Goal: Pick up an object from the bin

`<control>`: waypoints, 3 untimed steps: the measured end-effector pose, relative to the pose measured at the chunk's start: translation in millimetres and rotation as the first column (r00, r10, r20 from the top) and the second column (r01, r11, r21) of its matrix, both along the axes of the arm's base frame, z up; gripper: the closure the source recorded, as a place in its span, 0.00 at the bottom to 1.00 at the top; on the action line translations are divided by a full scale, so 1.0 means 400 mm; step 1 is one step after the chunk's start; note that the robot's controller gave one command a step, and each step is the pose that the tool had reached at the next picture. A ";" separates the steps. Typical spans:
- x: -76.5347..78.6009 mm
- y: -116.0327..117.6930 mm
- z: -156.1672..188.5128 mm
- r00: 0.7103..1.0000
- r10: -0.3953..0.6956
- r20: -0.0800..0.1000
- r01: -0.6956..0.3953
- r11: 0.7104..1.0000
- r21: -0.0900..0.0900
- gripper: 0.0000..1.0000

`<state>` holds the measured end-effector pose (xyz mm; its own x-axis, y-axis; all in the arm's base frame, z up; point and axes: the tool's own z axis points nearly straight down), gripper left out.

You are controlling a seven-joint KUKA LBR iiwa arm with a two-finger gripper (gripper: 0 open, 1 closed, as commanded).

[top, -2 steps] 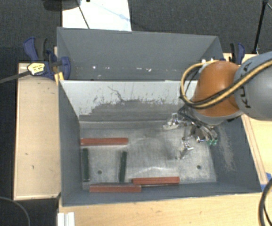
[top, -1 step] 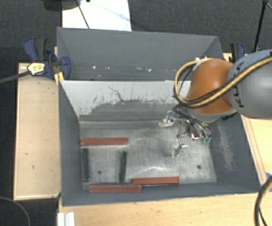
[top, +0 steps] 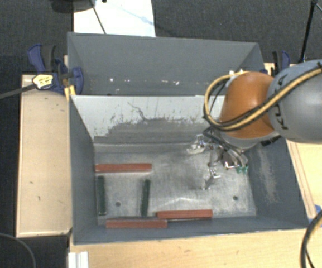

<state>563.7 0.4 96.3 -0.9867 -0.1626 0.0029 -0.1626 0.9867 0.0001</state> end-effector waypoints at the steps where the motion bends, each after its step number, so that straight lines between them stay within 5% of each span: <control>1: 0.029 -0.024 -0.015 0.988 0.152 0.009 -0.152 0.988 0.003 0.00; 2: 0.043 0.009 -0.038 0.940 0.342 0.008 -0.342 0.940 -0.003 0.00; 3: 0.049 0.245 -0.019 0.995 0.100 0.008 -0.100 0.995 0.002 1.00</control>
Offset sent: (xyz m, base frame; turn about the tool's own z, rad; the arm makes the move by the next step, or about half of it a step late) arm 0.0238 0.0636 -0.0263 -0.1166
